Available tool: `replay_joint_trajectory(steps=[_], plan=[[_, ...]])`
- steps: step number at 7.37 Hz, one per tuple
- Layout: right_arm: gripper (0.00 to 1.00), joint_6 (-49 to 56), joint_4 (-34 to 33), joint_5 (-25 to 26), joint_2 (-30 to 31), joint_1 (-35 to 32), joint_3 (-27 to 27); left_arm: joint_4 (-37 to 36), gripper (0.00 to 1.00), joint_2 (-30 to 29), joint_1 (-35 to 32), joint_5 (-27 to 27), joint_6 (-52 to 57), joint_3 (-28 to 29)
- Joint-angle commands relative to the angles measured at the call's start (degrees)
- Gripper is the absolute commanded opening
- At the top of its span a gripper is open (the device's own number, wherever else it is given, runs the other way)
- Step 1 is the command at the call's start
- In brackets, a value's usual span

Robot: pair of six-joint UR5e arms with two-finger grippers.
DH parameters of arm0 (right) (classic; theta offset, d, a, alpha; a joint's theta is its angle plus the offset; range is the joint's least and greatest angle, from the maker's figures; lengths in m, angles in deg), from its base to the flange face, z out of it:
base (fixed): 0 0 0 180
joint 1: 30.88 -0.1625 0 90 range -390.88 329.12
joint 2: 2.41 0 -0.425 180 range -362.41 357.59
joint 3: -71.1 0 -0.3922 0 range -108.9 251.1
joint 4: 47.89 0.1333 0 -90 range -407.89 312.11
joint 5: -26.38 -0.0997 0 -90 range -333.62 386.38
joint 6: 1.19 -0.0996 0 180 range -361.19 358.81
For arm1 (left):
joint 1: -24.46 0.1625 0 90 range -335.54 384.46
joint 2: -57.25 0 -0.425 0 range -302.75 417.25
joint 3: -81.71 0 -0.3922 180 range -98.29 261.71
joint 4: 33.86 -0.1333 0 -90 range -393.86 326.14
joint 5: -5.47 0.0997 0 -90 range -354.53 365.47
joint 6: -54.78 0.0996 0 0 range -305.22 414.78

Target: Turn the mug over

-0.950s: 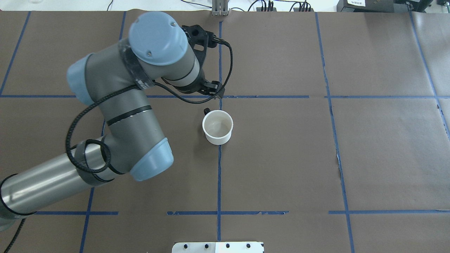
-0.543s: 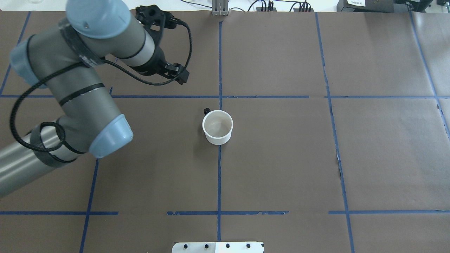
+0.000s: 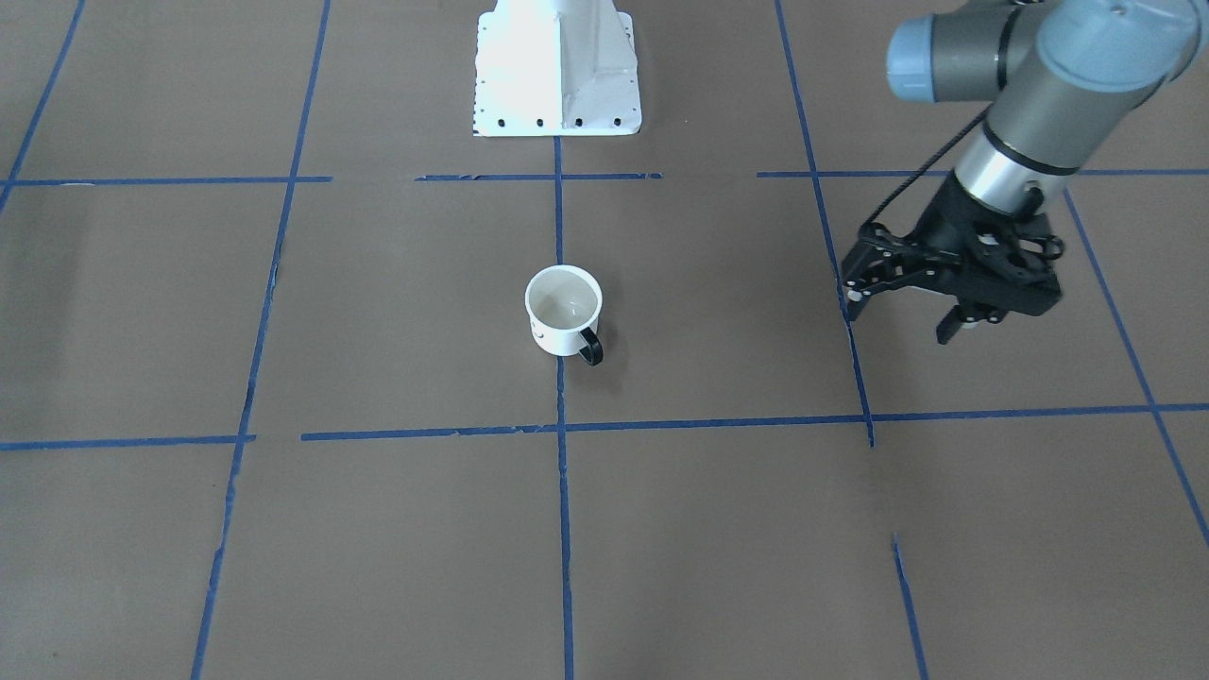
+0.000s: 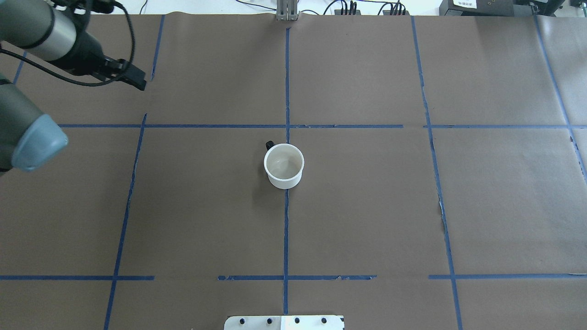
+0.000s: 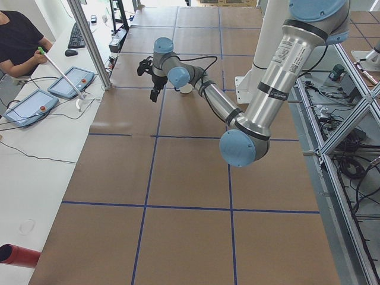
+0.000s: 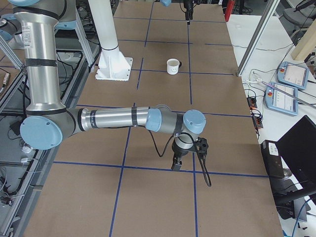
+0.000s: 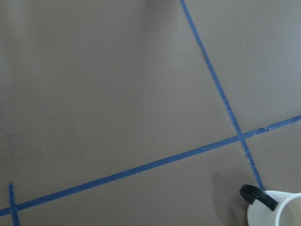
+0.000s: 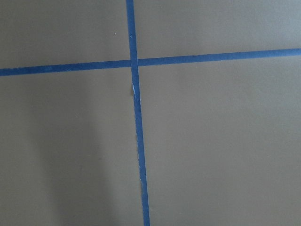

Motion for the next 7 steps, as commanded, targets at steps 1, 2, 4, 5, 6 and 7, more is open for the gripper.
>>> replay_joint_trajectory(steps=[1,2,4,5,6,7], plan=[[1.00,0.00,0.00,0.00,0.00,0.00,0.00,-0.11,1.00,8.41,-8.51,-0.65,12.57,0.42],[1.00,0.00,0.00,0.00,0.00,0.00,0.00,-1.94,1.00,11.40,-11.60,-1.18,18.20,1.12],[1.00,0.00,0.00,0.00,0.00,0.00,0.00,-13.16,1.00,11.96,-17.93,-1.18,28.84,2.09],[1.00,0.00,0.00,0.00,0.00,0.00,0.00,-13.47,1.00,12.66,-20.74,-2.14,32.37,4.18],[1.00,0.00,0.00,0.00,0.00,0.00,0.00,-12.95,1.00,13.01,-22.95,-7.20,37.19,8.47],[1.00,0.00,0.00,0.00,0.00,0.00,0.00,-12.77,1.00,13.19,-25.06,-10.55,41.76,12.17]])
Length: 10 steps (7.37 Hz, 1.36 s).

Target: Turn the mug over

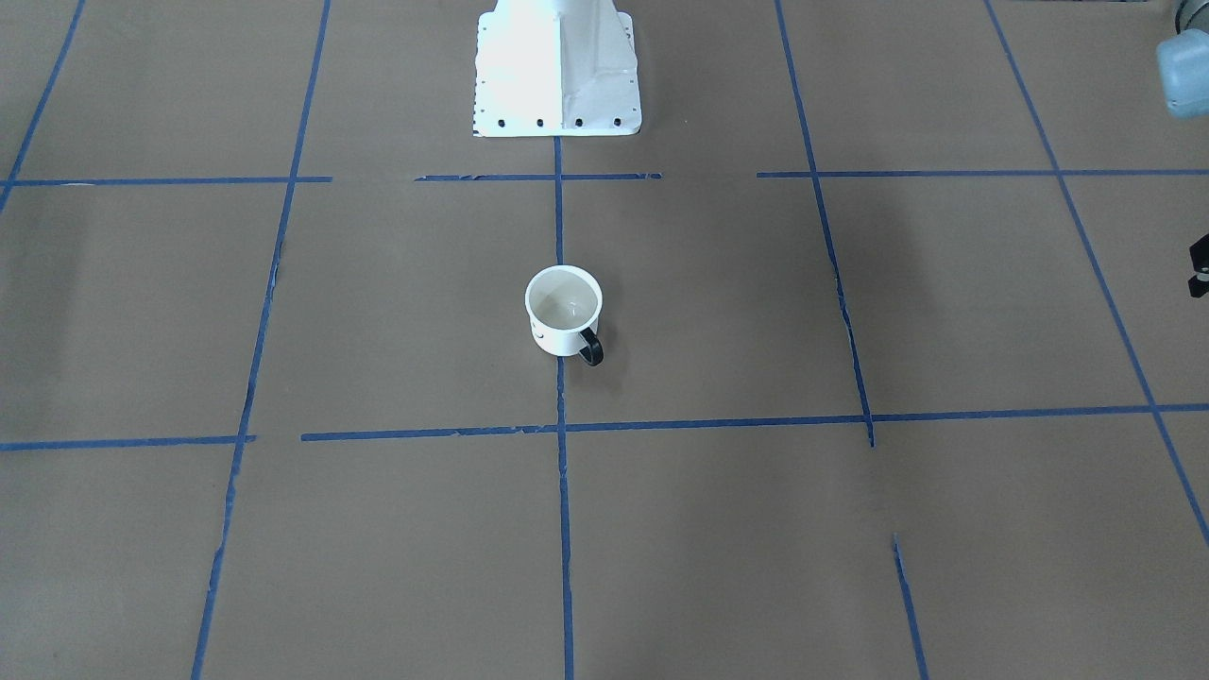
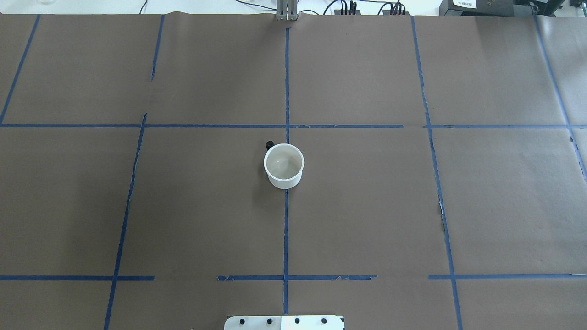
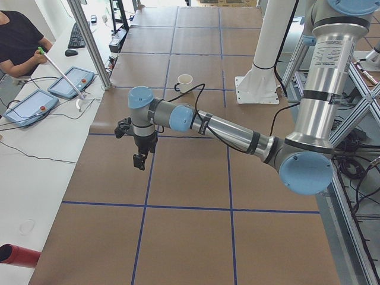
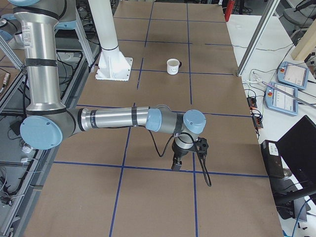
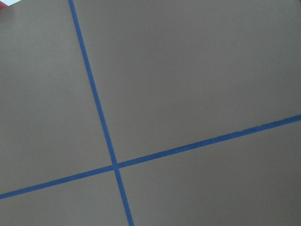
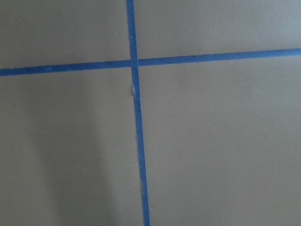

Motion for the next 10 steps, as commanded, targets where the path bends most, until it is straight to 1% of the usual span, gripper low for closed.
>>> replay_joint_trajectory(steps=[1,2,3,4,6,7,10], plan=[[1.00,0.00,0.00,0.00,0.00,0.00,0.00,0.01,1.00,0.36,-4.05,-4.43,8.21,7.40],[1.00,0.00,0.00,0.00,0.00,0.00,0.00,0.27,1.00,0.79,-4.84,-4.52,8.41,9.43],[1.00,0.00,0.00,0.00,0.00,0.00,0.00,1.93,1.00,2.10,-5.72,-4.52,8.41,9.97],[1.00,0.00,0.00,0.00,0.00,0.00,0.00,3.60,1.00,3.16,-6.69,-4.52,8.32,10.15],[1.00,0.00,0.00,0.00,0.00,0.00,0.00,3.70,1.00,4.22,-7.84,-4.70,8.32,10.24],[1.00,0.00,0.00,0.00,0.00,0.00,0.00,3.61,1.00,4.40,-7.92,-6.96,8.23,10.15],[1.00,0.00,0.00,0.00,0.00,0.00,0.00,3.61,1.00,5.54,-8.10,-7.51,8.23,9.45]])
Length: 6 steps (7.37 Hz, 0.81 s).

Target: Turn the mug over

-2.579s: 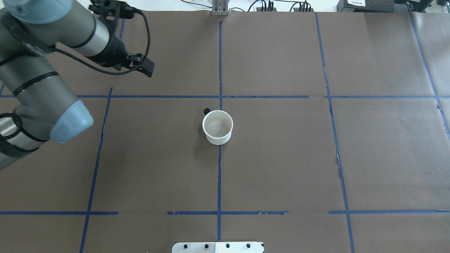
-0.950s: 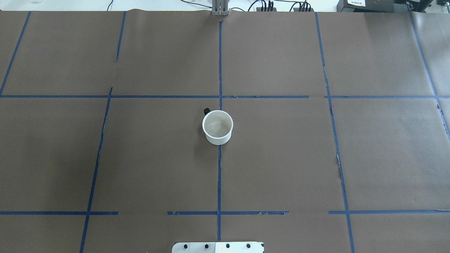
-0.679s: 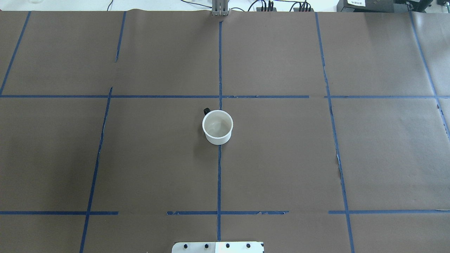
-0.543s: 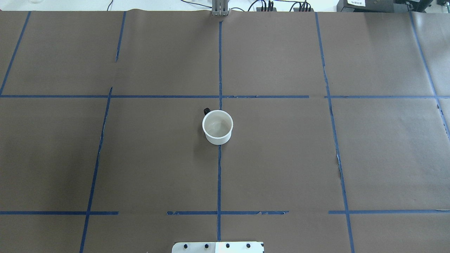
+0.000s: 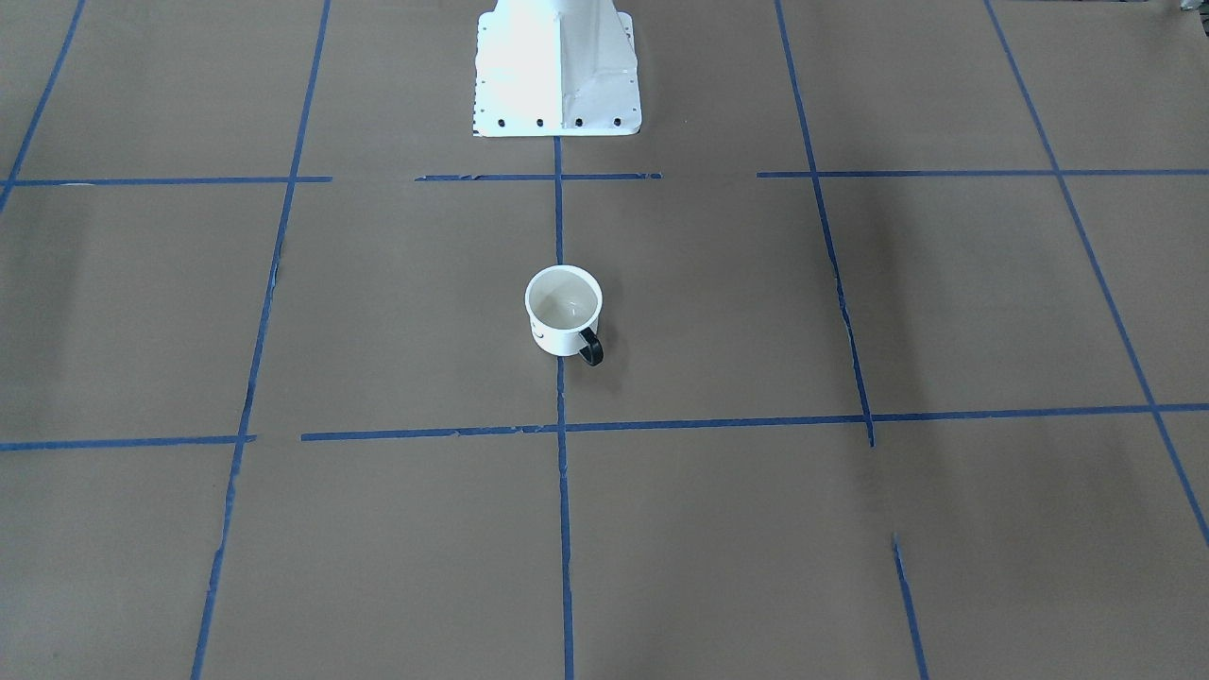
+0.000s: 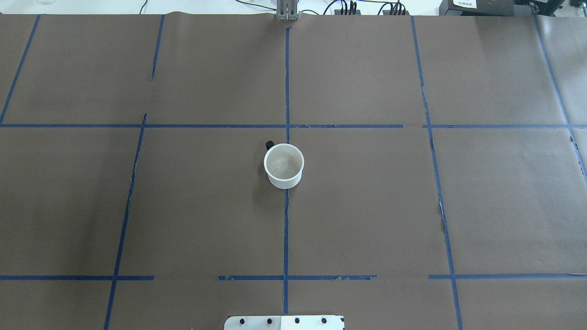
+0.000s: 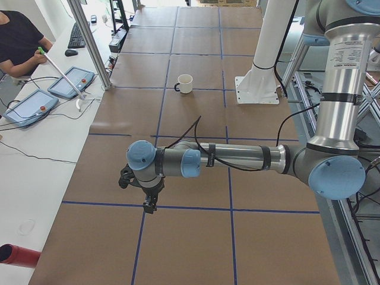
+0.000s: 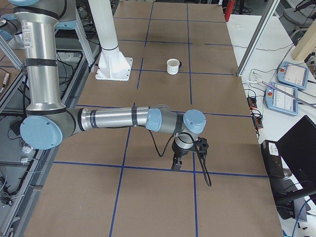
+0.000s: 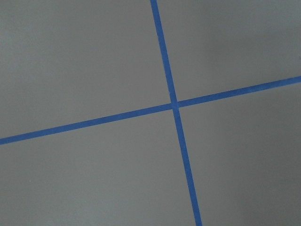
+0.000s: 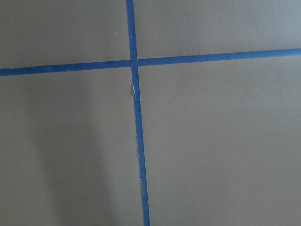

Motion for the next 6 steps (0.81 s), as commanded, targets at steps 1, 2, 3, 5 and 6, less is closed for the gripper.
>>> replay_joint_trajectory(steps=[1,2,3,5,6], plan=[[1.00,0.00,0.00,0.00,0.00,0.00,0.00,0.15,1.00,1.93,-0.28,-0.24,0.08,-0.95],[1.00,0.00,0.00,0.00,0.00,0.00,0.00,0.59,1.00,3.25,-0.28,-0.15,-0.44,-3.13],[1.00,0.00,0.00,0.00,0.00,0.00,0.00,0.59,1.00,3.35,-0.28,-0.15,-0.44,-3.16],[1.00,0.00,0.00,0.00,0.00,0.00,0.00,0.51,1.00,3.18,-0.28,-0.15,-0.53,-3.07],[1.00,0.00,0.00,0.00,0.00,0.00,0.00,0.51,1.00,3.09,-0.37,-0.07,-0.62,-3.07]])
